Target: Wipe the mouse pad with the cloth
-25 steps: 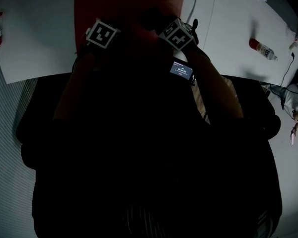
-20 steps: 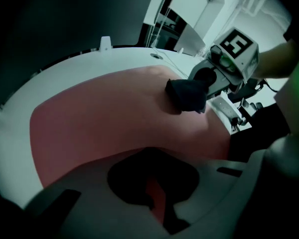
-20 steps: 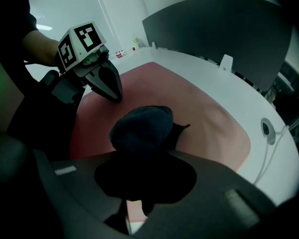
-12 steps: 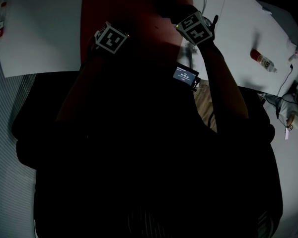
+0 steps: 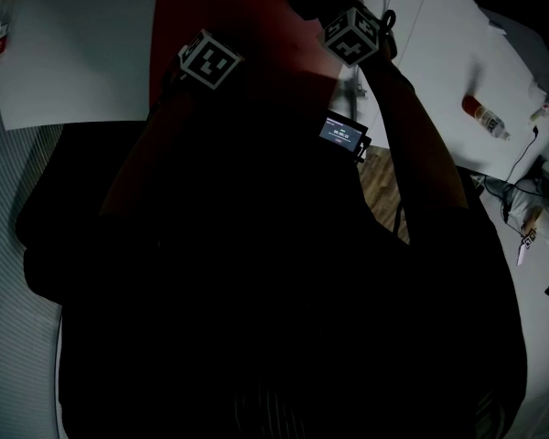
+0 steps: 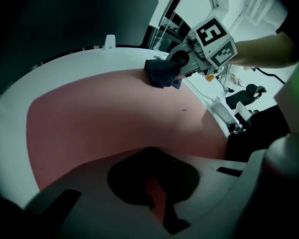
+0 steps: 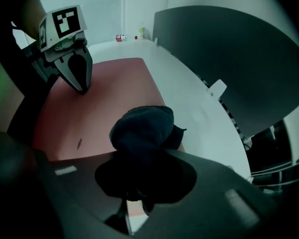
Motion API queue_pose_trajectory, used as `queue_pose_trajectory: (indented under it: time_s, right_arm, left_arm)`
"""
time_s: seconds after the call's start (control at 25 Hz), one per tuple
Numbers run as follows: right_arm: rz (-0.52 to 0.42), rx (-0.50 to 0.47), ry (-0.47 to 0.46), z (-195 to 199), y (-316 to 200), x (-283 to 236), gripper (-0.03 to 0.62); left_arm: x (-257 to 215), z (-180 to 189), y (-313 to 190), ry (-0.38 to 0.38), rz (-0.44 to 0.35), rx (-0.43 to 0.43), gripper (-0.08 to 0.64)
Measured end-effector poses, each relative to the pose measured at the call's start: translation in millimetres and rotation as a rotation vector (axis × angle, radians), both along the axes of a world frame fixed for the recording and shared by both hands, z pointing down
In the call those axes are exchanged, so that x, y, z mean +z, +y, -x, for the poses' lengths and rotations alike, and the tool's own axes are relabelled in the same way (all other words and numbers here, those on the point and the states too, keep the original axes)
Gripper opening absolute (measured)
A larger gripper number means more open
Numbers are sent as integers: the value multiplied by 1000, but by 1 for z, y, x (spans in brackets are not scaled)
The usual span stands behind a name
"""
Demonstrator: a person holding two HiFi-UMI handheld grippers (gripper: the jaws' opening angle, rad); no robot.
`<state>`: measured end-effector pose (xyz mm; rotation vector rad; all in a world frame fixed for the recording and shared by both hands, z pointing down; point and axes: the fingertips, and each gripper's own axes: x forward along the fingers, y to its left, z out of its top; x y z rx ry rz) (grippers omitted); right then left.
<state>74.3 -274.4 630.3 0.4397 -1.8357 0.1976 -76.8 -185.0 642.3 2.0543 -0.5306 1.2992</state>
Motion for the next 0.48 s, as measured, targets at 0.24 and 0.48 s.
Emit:
queue_pose_trajectory:
  time_s: [0.24,0.48]
  right_arm:
    - [65,-148,-20,46,62,2,63]
    - [149,-345,-76,90,122,8,66]
  left_arm:
    - [0,2,2,-20,12,14,5]
    - [1,4,-1,-11,18,4,5]
